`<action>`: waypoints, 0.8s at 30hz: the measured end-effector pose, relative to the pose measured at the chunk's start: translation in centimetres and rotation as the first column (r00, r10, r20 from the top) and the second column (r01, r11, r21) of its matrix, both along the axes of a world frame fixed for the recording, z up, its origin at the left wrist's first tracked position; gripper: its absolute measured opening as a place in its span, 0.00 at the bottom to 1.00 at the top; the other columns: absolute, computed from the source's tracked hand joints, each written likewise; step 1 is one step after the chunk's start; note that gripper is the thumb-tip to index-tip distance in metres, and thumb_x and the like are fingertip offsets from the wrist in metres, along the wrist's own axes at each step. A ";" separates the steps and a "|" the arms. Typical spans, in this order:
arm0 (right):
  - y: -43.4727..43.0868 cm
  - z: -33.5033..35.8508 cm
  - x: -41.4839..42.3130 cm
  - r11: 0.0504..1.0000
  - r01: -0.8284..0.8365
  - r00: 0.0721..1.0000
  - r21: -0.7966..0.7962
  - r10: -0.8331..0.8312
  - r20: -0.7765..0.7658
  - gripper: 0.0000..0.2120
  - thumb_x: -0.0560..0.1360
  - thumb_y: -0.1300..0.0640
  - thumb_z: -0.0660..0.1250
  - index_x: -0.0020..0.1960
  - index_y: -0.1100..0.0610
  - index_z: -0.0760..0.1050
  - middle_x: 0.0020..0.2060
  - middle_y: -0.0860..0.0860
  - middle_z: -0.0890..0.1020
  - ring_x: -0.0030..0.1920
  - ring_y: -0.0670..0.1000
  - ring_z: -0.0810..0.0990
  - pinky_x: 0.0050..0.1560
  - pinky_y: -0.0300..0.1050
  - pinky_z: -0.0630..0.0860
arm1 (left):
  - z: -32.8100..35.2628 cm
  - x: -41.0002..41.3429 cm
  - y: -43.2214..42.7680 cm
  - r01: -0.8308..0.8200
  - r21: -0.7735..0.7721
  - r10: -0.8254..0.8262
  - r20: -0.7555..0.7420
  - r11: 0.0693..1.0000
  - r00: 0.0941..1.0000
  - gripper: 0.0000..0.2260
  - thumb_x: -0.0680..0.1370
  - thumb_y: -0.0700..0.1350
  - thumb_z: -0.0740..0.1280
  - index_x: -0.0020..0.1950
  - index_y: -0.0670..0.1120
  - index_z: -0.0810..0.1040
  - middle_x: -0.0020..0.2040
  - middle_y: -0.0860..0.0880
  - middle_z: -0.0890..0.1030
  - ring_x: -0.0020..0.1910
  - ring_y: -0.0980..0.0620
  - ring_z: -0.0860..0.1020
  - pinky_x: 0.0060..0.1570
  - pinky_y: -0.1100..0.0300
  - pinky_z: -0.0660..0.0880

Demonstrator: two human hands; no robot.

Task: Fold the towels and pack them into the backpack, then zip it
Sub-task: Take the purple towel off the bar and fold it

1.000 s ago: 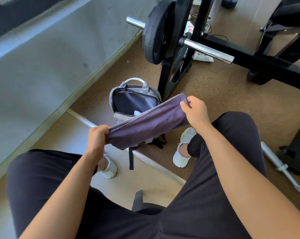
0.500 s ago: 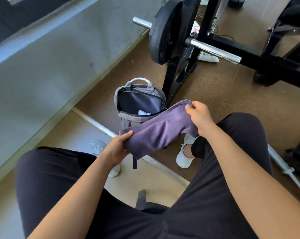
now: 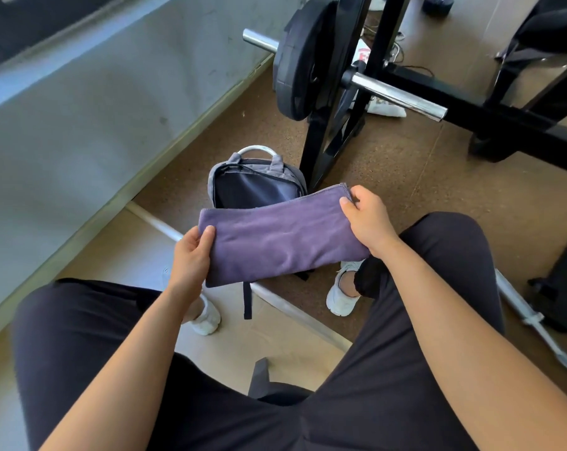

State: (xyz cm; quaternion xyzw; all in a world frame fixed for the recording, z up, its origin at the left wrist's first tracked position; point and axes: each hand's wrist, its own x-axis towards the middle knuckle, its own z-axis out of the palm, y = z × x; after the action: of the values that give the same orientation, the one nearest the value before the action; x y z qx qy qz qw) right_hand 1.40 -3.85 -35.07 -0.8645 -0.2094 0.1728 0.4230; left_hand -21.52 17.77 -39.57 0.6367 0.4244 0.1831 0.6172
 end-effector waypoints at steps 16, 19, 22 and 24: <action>1.7 -0.8 -3.3 0.991 0.081 0.953 0.108 -0.045 -0.301 0.10 0.80 0.54 0.66 0.48 0.61 0.78 0.46 0.61 0.84 0.48 0.60 0.83 0.46 0.56 0.80 | 1.5 0.7 -1.9 0.004 0.212 0.022 -0.118 0.977 0.993 0.14 0.83 0.51 0.64 0.40 0.46 0.73 0.34 0.52 0.74 0.33 0.59 0.70 0.37 0.60 0.71; 2.6 -0.4 -4.9 0.984 0.034 0.938 0.173 0.028 -0.346 0.07 0.81 0.55 0.66 0.49 0.58 0.77 0.47 0.60 0.84 0.43 0.51 0.82 0.40 0.43 0.78 | 2.0 1.5 -3.9 0.037 0.149 -0.030 -0.050 0.988 0.998 0.10 0.83 0.47 0.65 0.42 0.47 0.74 0.34 0.56 0.75 0.32 0.62 0.71 0.35 0.68 0.70; 3.5 -0.5 -6.4 0.975 0.000 0.929 0.221 0.082 -0.362 0.07 0.81 0.56 0.66 0.50 0.59 0.76 0.49 0.64 0.83 0.44 0.50 0.79 0.44 0.47 0.77 | 1.9 2.1 -5.4 0.104 0.121 -0.107 0.017 0.987 0.994 0.07 0.84 0.46 0.66 0.47 0.48 0.77 0.37 0.56 0.78 0.37 0.59 0.74 0.41 0.63 0.73; 4.0 -0.7 -7.3 0.968 -0.013 0.926 0.251 0.106 -0.362 0.07 0.80 0.57 0.67 0.50 0.61 0.76 0.47 0.64 0.83 0.44 0.51 0.79 0.46 0.52 0.76 | 1.9 2.5 -6.0 0.132 0.136 -0.139 0.040 0.982 0.990 0.05 0.83 0.48 0.66 0.48 0.50 0.78 0.40 0.55 0.79 0.39 0.58 0.76 0.44 0.58 0.74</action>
State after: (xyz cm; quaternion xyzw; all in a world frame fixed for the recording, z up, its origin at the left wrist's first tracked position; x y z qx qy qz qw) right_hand -5.86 0.19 -35.80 -0.7505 -0.1711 0.3195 0.5527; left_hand -19.04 11.76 -37.70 0.6992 0.3516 0.1843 0.5946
